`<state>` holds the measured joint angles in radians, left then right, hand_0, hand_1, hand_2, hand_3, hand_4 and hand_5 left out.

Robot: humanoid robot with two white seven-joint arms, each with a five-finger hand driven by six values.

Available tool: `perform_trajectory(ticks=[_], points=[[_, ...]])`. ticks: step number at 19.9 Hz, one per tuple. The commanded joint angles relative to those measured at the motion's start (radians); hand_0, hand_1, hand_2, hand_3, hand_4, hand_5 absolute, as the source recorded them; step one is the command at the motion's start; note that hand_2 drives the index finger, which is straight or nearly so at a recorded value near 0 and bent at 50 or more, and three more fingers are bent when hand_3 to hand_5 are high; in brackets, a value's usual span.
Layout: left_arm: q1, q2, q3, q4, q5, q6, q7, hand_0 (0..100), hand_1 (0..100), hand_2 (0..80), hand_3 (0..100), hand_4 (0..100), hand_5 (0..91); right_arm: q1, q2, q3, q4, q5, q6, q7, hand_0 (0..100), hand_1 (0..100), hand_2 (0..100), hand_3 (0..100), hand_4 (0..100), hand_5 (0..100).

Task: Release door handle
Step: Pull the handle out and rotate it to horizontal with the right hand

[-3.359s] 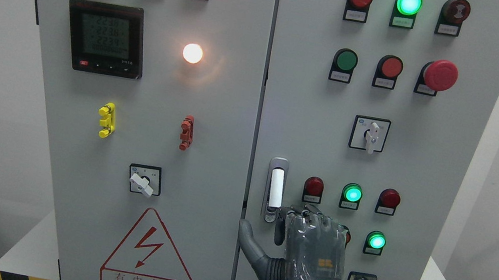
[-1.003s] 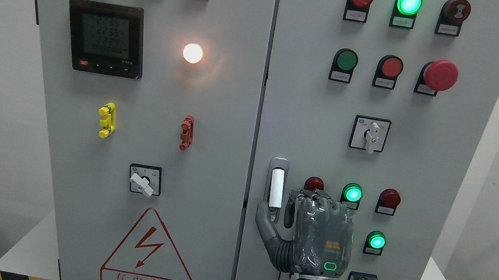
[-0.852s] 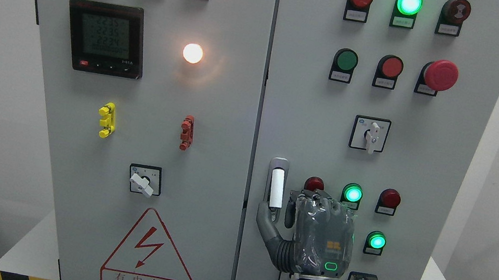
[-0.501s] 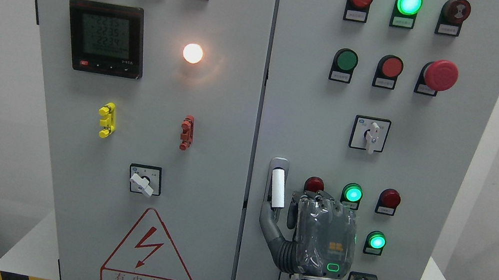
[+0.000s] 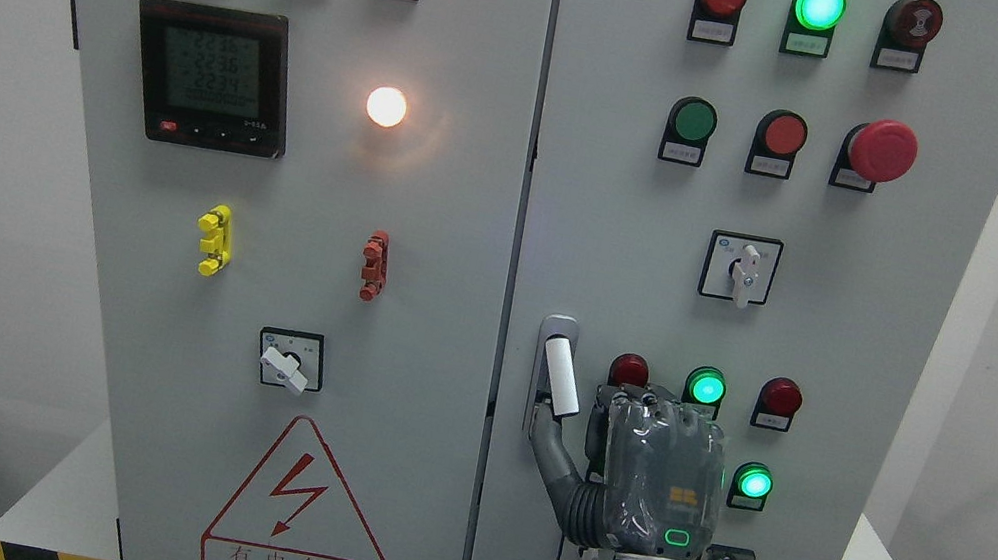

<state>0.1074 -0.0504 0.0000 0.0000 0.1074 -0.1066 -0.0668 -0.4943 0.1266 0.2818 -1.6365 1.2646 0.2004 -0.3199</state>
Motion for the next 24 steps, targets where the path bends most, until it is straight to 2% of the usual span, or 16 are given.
perform_trajectory(ticks=[1, 24], points=[[0.0, 0.0, -0.014, 0.02, 0.0, 0.001, -0.001, 12, 39, 0.0, 0, 0, 0.0, 0.002, -0.005, -0.019, -0.011, -0.001, -0.002, -0.004, 47, 56, 95, 100, 89, 97], [0.0, 0.0, -0.014, 0.02, 0.0, 0.001, -0.001, 12, 39, 0.0, 0, 0, 0.0, 0.0, -0.007, -0.047, -0.028, -0.001, -0.006, -0.01, 46, 56, 95, 100, 90, 98]])
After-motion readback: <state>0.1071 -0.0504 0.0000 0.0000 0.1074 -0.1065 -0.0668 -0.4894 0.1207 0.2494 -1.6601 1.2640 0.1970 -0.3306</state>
